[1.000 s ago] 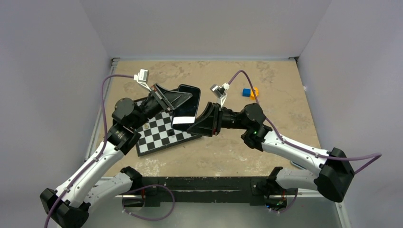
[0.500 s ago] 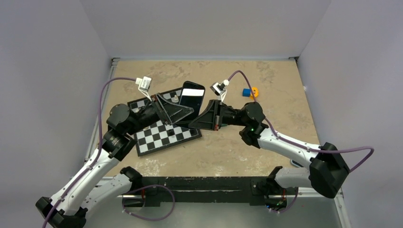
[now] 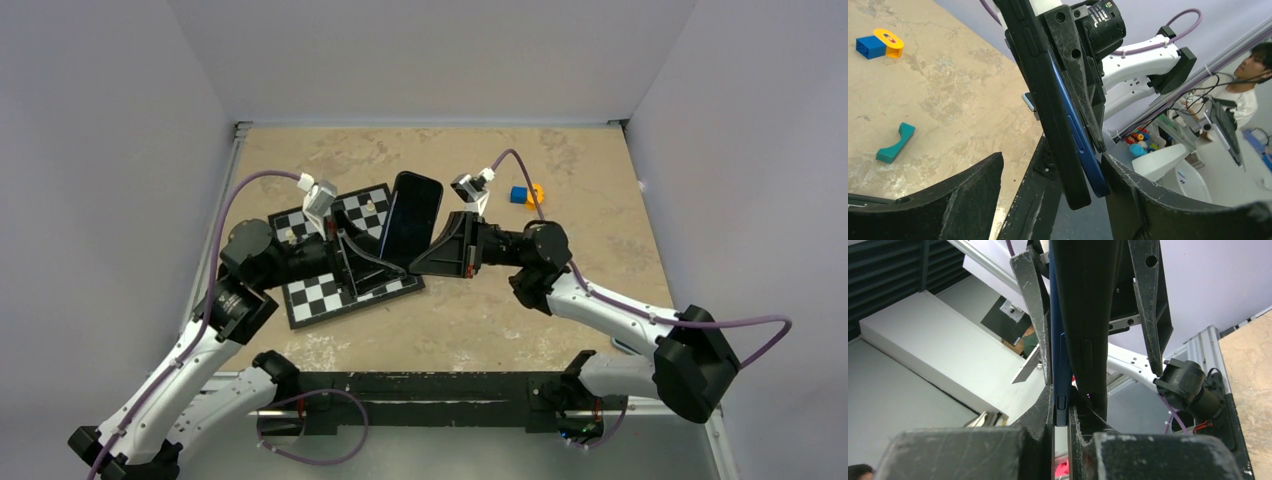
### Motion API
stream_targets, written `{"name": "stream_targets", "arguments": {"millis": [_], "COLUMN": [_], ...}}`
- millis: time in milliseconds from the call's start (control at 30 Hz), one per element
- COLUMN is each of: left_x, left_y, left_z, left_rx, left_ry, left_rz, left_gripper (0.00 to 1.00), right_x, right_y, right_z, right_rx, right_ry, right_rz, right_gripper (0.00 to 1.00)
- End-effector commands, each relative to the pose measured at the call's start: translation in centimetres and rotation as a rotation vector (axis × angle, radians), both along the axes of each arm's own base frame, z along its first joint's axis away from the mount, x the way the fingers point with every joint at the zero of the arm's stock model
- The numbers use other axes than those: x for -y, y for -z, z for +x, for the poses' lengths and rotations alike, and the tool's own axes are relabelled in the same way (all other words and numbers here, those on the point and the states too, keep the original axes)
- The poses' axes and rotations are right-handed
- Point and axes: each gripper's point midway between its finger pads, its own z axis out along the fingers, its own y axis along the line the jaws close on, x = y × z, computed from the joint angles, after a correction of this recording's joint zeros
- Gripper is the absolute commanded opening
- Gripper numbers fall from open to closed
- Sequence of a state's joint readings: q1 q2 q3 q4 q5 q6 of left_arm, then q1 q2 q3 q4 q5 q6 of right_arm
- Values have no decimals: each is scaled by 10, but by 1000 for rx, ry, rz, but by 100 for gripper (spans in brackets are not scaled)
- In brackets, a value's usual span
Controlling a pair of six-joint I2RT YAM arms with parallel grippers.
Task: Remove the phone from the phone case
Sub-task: Remove the phone case from the phone.
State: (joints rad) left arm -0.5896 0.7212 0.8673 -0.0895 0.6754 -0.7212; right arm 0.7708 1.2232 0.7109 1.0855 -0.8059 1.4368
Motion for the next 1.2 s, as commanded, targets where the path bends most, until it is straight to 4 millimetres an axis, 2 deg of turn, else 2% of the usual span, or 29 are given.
{"name": "stream_targets", "arguments": {"millis": [0,600,1167], "left_x": [-6,-6,-4], "left_y": [-12,-13,-10], "left_z": [-15,-2,-3], "left_rx": [137,141,167], "left_ry": [46,-6,19], "left_rz": [37,47,51], "left_gripper": [76,75,83], "right_x": [17,21,23], "right_y": [-32,-36,-33], "right_z": [-17,-22,-23], "right_rx": [99,77,50], "right_ry": [-20,-52,-86], "right_rz": [120,161,201], "right_gripper": [0,0,0]}}
